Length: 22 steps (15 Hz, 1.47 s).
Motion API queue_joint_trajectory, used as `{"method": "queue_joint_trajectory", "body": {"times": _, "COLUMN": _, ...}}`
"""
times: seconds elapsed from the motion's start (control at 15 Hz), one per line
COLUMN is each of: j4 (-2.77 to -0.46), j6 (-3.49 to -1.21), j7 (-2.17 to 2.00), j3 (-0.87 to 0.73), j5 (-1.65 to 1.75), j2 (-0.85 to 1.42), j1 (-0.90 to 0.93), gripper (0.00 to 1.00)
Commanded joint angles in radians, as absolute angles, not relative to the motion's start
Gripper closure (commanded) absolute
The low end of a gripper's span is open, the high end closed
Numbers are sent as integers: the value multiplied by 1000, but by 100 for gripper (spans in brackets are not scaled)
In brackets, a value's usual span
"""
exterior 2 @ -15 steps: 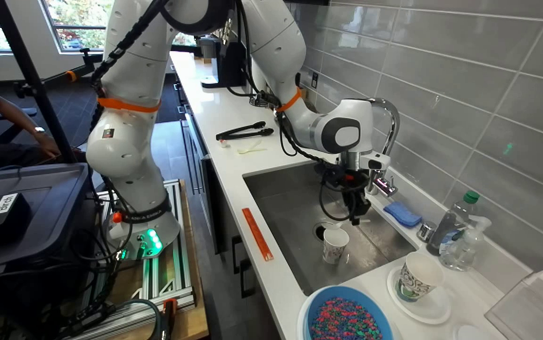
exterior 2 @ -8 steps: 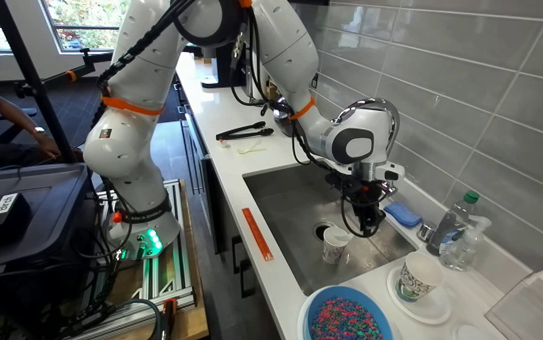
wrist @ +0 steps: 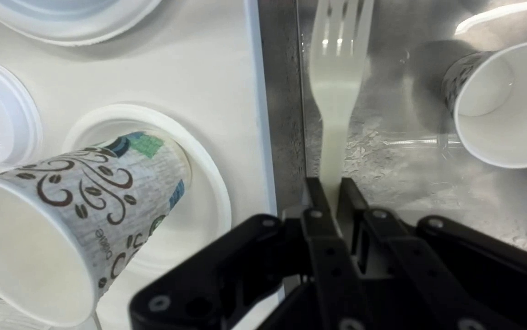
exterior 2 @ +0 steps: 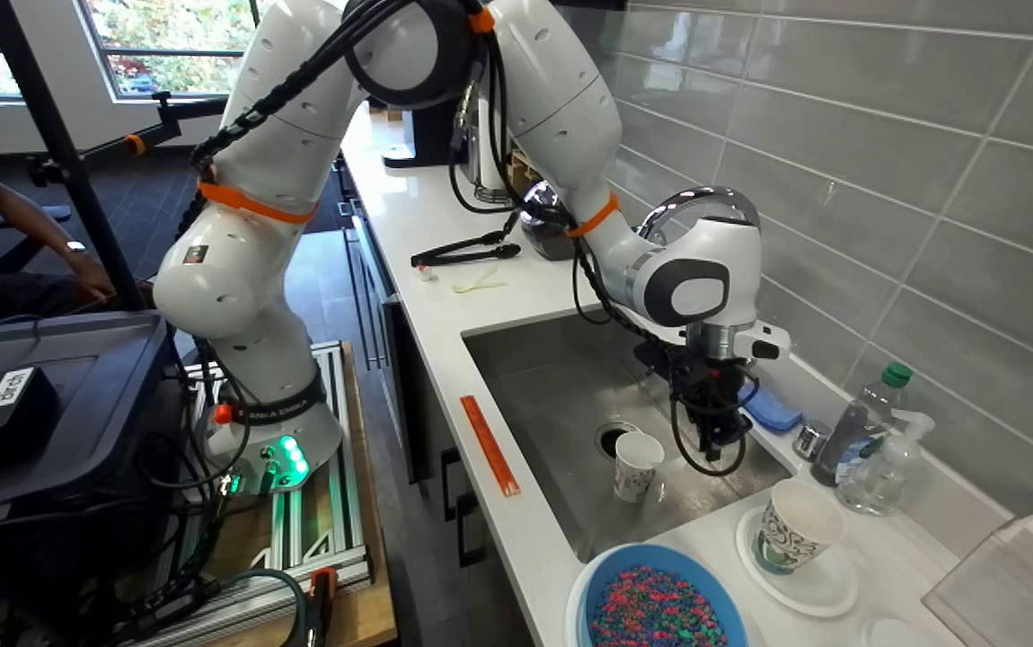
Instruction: Move the fork to the right
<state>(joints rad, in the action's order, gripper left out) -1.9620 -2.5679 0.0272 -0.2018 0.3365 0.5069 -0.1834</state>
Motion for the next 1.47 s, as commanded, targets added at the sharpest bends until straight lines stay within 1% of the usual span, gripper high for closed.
{"method": "queue_joint_trajectory", "body": {"times": 0.0, "j4": -1960, "j6": -2567, "j7": 36, "j3": -212, "j5": 325, "j2": 508, "j1": -173, "gripper": 88}}
{"method": "queue_joint_trajectory", "body": {"times": 0.07, "j4": -1942, "j6": -2564, "j7": 29, "j3": -218, "j5": 329, "j2": 525, "j1": -172, "gripper": 97}}
{"method": "queue_joint_trajectory", "body": {"times": 0.87, "j4": -1777, "j6": -2551, "j7": 97, "j3": -214, "j5": 289, "j2": 640, "j1": -240, "gripper": 97}}
{"method": "queue_joint_trajectory", "body": {"times": 1.4, "j4": -1674, "j6": -2553, "j7": 73, "j3": -227, "j5": 289, "j2": 722, "j1": -242, "gripper": 97}}
